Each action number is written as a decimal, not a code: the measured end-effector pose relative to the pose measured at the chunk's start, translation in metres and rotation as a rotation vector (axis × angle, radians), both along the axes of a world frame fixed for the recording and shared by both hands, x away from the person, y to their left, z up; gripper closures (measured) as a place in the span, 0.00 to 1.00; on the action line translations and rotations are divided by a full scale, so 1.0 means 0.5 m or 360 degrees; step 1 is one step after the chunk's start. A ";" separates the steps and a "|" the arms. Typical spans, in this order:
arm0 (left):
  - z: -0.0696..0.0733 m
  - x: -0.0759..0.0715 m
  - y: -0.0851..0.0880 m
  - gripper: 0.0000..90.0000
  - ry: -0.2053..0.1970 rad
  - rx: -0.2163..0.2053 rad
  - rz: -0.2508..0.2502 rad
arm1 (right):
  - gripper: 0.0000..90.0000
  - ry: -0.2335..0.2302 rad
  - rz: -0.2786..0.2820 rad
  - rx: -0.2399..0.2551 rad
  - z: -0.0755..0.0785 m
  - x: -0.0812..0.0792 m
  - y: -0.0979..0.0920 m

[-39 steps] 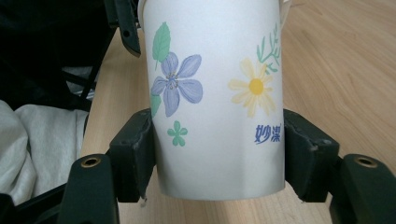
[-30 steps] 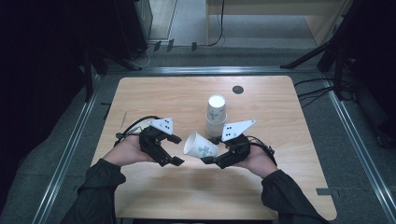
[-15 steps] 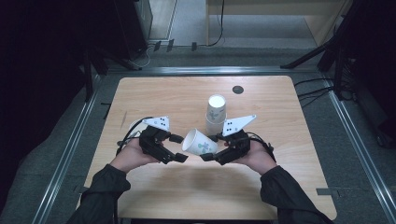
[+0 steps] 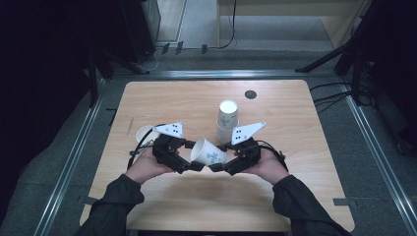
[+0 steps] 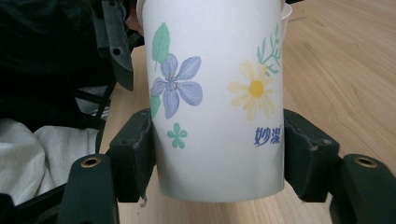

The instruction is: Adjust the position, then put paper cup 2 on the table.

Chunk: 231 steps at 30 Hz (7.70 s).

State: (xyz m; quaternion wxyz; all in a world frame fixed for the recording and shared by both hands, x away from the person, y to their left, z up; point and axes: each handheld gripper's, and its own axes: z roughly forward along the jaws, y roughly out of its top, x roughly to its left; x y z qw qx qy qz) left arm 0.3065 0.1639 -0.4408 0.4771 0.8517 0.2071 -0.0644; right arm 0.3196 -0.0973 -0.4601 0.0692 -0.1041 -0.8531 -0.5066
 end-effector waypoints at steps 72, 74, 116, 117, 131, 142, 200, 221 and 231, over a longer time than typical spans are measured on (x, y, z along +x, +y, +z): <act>0.038 -0.007 0.143 0.27 -0.0090 0.0498 0.0094 | 0.25 -0.0119 -0.0607 -0.0229 -0.042 0.041 -0.075; 0.036 -0.010 0.151 0.27 -0.0077 0.0504 0.0109 | 0.25 -0.0113 -0.0618 -0.0229 -0.041 0.044 -0.077; -0.052 -0.023 0.247 0.25 -0.0097 0.1045 0.0229 | 0.24 -0.0111 -0.0739 -0.0221 -0.038 0.073 -0.111; -0.052 -0.023 0.245 0.25 -0.0108 0.1061 0.0222 | 0.24 -0.0112 -0.0739 -0.0225 -0.038 0.073 -0.111; -0.058 -0.022 0.240 0.22 -0.0078 0.1013 0.0220 | 0.24 -0.0118 -0.0715 -0.0247 -0.040 0.071 -0.106; -0.063 -0.021 0.233 0.17 -0.0053 0.1011 0.0193 | 0.24 -0.0140 -0.0694 -0.0278 -0.044 0.068 -0.100; 0.049 0.021 0.135 0.15 -0.0124 0.0411 0.0366 | 0.24 -0.0172 -0.0708 -0.0316 -0.043 0.040 -0.132; 0.028 0.032 0.030 0.15 -0.0086 0.0336 0.0421 | 0.23 -0.0180 -0.0691 -0.0312 -0.044 0.026 -0.141; 0.001 0.018 -0.026 0.15 -0.0051 0.0355 0.0410 | 0.23 -0.0187 -0.0673 -0.0317 -0.043 0.023 -0.137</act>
